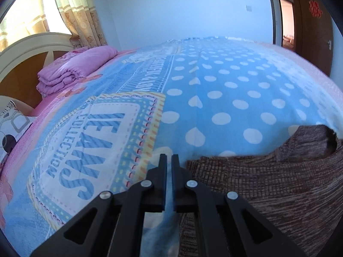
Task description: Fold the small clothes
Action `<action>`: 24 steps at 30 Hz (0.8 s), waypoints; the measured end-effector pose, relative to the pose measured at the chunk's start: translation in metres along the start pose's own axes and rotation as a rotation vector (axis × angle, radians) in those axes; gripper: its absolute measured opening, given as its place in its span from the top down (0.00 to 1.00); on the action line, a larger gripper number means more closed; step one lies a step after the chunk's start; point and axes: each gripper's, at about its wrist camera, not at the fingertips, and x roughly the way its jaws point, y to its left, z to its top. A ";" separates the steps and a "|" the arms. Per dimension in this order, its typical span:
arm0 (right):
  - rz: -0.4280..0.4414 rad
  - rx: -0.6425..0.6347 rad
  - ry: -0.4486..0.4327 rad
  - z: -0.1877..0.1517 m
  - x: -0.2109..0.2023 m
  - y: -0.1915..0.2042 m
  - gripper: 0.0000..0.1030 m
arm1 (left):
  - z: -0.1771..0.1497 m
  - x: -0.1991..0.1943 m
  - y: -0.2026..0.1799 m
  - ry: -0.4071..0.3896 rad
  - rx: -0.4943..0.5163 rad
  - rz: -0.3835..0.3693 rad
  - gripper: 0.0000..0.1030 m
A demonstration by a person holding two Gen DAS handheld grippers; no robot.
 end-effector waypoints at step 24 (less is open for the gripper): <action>0.190 -0.269 0.070 -0.053 -0.028 0.133 0.58 | -0.040 -0.063 -0.067 0.063 0.162 -0.076 0.31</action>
